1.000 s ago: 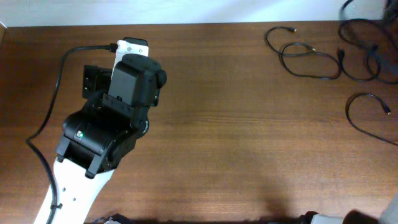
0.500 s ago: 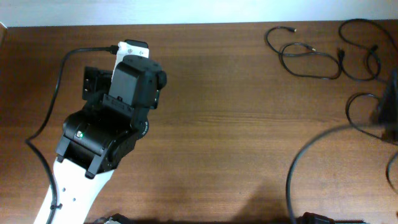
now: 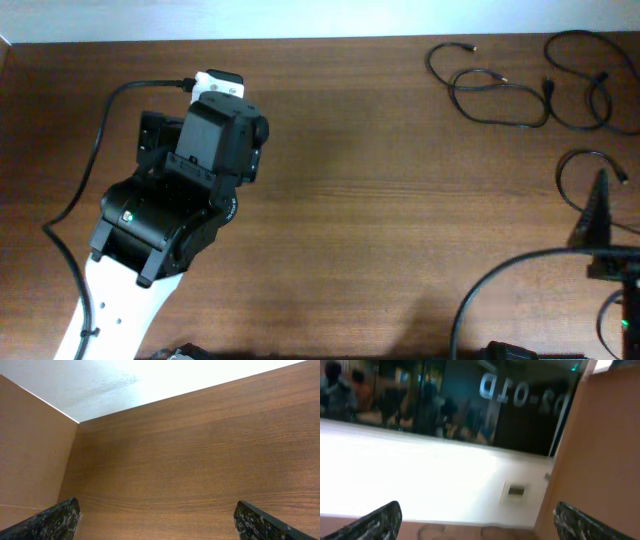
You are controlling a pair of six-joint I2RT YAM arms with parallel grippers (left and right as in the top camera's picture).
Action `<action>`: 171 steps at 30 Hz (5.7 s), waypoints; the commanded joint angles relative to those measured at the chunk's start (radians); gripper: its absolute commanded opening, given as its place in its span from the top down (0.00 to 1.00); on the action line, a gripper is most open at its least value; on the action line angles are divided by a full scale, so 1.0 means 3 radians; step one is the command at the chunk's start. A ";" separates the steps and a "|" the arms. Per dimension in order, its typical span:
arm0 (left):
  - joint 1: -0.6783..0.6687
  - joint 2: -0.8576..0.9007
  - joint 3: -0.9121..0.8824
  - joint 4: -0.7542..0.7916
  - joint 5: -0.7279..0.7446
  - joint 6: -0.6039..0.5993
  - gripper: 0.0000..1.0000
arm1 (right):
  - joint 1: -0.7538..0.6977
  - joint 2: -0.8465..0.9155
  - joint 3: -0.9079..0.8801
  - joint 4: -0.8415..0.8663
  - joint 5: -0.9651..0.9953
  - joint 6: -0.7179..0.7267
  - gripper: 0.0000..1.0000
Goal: Untangle cables
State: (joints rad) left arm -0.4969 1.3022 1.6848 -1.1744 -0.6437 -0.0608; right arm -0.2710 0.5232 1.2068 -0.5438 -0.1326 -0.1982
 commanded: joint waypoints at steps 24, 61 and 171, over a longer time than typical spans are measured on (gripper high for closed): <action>0.0008 -0.0051 0.0025 0.0018 0.0018 0.0005 0.01 | 0.0024 -0.0607 -0.1751 0.0107 -0.0308 0.0860 0.02; 0.0009 -0.0322 0.0025 0.0034 0.0117 0.0005 0.01 | 0.0022 -0.0975 -0.3226 0.0116 0.0633 0.1690 0.01; 0.1617 -0.4325 -0.5589 0.3646 0.2331 0.1006 0.01 | 0.0027 -0.0975 -0.3226 -0.0013 0.0581 0.1687 0.01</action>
State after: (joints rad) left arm -0.0326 0.0116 0.0101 -0.0681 0.0887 0.2256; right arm -0.2710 0.2363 0.2424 -0.5499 0.0406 0.3107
